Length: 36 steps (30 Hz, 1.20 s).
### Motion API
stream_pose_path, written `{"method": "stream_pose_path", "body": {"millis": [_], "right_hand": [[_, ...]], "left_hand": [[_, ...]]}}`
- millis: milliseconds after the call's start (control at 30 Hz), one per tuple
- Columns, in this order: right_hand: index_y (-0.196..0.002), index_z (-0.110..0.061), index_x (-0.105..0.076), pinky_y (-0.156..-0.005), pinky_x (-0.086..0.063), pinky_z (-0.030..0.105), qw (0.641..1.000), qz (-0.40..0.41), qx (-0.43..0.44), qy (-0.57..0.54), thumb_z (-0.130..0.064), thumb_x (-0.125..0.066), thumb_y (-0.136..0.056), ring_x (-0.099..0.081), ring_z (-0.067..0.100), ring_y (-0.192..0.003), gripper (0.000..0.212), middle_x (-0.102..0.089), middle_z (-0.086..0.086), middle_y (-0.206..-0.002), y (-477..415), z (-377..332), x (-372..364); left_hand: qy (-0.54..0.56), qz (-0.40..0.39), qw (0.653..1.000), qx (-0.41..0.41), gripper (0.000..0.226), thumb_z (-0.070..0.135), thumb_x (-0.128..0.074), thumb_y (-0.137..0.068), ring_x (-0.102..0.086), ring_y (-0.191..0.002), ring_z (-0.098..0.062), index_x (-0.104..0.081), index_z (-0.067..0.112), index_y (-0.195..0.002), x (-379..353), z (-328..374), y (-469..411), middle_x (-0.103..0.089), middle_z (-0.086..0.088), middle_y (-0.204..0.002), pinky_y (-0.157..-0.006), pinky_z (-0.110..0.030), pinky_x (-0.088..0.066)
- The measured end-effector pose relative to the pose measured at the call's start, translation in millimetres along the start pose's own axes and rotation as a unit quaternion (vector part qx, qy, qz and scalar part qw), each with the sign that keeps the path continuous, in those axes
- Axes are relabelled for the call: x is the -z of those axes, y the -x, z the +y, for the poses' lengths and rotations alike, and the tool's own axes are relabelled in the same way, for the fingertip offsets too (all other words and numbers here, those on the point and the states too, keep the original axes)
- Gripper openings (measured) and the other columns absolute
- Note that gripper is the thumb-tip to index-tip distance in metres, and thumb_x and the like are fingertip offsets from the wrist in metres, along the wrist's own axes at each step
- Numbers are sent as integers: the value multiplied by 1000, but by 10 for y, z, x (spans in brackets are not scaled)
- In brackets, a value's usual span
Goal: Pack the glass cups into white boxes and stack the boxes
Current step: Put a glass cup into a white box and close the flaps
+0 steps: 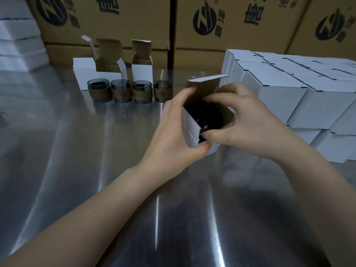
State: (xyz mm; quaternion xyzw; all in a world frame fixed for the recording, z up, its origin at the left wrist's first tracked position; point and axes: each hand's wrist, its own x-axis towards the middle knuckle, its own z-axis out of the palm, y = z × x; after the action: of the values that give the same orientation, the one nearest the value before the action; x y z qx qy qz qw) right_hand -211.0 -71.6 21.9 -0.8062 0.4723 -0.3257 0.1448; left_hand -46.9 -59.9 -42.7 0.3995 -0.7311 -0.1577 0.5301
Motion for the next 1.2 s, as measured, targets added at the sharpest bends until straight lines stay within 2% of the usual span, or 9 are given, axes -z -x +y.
{"method": "stream_pose_path", "body": {"millis": [67,133,300,400,600,800,967,1100,1200], "right_hand": [[-118,-34,-65,-80,-31,-6,1000,-9,-17,24,-22,-82,-64,-41,-8,-98,58,-42,-7,-121,0,0,5],[-118,-36,-65,-74,-32,-7,998,-19,-44,36,-23,-82,-62,-42,-5,-94,59,-41,-6,-119,-3,9,12],[-107,-30,-69,-79,-48,27,994,-72,-70,34,-16,-78,-62,-54,17,-107,48,-55,9,-115,-46,-13,8],[-98,-23,-71,-79,-56,39,993,-74,-90,37,-12,-79,-63,-61,21,-97,38,-62,7,-104,-62,-50,2],[-88,-21,-62,-64,-50,33,983,-84,-137,92,-14,-79,-66,-62,27,-87,28,-58,10,-105,-135,-61,-64],[-109,-18,-62,-72,-55,37,976,-93,-160,112,-16,-79,-64,-60,29,-96,48,-56,10,-113,-181,-92,-63],[-117,-25,-64,-86,-55,38,990,-23,-138,-26,-14,-80,-61,-64,14,-99,59,-66,-6,-108,-128,-54,-32],[-99,-37,-67,-85,-57,42,978,58,-142,-143,-20,-67,-61,-65,14,-101,41,-66,-6,-110,-117,37,-80],[-91,-34,-68,-76,-60,36,958,125,-143,-215,-10,-59,-71,-68,6,-86,32,-65,-3,-103,-122,87,-115]], "left_hand": [[-18,-3,1000,-20,92,13,-83,-73,-38,-137,-11,-28,18,-147,-19,11,6,-40,4,-144,-109,-22,-35],[-40,-3,998,-41,92,14,-82,-72,-37,-133,-6,-28,19,-147,-34,22,13,-38,14,-137,-107,-14,-33],[-75,-11,994,-81,93,12,-80,-70,-37,-127,-7,-27,24,-145,-49,44,19,-37,9,-129,-105,-9,-28],[-87,-10,992,-89,94,11,-82,-69,-38,-127,-10,-29,18,-145,-55,45,14,-40,3,-132,-106,-11,-28],[-114,-24,991,-63,94,13,-84,-71,-42,-127,-20,-31,13,-148,-63,60,17,-45,-9,-137,-105,-32,-39],[-101,-17,993,-59,93,14,-83,-71,-40,-127,-14,-30,18,-148,-60,33,17,-43,-6,-137,-106,-23,-36],[-54,4,998,-32,94,18,-80,-72,-27,-126,15,-25,25,-148,-45,-50,-5,-33,13,-133,-103,-3,-24],[-17,8,1000,4,94,19,-80,-73,-31,-133,7,-21,35,-144,-5,-110,-27,-36,9,-142,-104,-4,-25],[4,2,999,35,94,16,-81,-75,-28,-136,9,-21,32,-146,37,-147,-46,-33,9,-147,-106,-4,-22]]}}
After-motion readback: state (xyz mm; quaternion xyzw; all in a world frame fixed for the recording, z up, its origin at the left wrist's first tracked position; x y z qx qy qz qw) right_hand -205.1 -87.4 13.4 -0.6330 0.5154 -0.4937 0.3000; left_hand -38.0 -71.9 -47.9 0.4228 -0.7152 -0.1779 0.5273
